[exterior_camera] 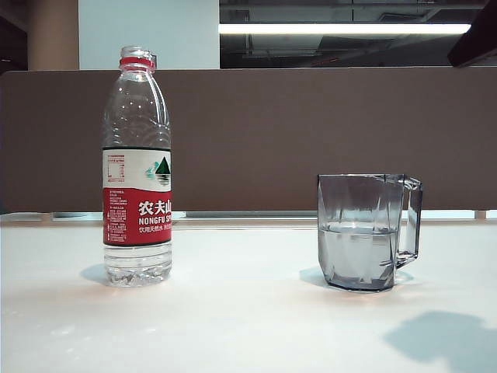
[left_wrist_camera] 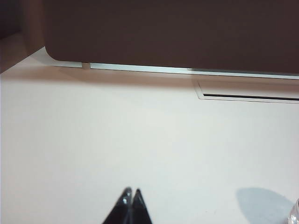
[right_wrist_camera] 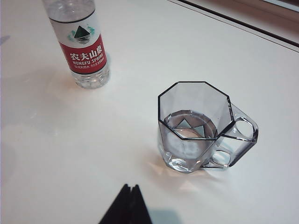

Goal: Pick up the mineral water bottle with the left hand on the table and pour water into the mug until it's half full.

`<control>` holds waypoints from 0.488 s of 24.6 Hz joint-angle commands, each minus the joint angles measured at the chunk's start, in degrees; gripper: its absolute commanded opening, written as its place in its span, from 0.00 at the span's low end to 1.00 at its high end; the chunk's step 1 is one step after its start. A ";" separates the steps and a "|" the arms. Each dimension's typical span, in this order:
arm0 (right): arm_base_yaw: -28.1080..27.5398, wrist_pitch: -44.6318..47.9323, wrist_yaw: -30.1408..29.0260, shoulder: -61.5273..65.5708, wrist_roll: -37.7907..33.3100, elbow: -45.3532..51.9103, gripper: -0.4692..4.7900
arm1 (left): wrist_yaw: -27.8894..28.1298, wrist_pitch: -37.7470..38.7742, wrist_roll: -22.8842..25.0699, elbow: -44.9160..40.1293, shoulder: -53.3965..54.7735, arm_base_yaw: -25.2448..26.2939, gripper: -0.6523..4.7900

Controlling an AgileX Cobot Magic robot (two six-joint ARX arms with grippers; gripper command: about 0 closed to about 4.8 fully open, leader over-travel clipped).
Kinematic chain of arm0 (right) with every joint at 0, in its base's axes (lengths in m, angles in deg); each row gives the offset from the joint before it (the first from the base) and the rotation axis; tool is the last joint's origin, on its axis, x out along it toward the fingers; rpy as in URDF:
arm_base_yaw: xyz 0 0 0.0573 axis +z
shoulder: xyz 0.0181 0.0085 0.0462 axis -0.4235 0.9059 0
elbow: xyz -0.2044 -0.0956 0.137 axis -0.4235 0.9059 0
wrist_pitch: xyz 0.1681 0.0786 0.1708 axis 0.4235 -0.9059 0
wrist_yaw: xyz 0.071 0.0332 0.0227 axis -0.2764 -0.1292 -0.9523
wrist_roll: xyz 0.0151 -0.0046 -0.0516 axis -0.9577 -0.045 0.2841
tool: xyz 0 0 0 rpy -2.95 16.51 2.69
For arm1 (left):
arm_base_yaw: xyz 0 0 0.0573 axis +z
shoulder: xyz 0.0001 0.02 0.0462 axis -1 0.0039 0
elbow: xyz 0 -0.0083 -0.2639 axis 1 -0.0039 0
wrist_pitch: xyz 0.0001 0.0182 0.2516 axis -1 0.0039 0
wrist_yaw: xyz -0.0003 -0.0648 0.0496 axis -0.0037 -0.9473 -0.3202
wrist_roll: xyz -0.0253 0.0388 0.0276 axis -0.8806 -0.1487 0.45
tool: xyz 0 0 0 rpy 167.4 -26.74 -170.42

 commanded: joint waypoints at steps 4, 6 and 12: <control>0.02 1.01 0.11 -0.07 -0.17 -0.44 0.09 | 0.17 -0.28 0.22 0.31 0.04 -0.04 0.11; 0.02 1.01 0.11 -0.07 -0.17 -0.44 0.09 | 0.17 -0.28 0.22 0.31 0.04 -0.04 0.11; -0.02 1.05 0.72 -0.07 0.17 -0.42 0.09 | 0.17 -0.31 0.22 0.31 0.04 -0.04 0.11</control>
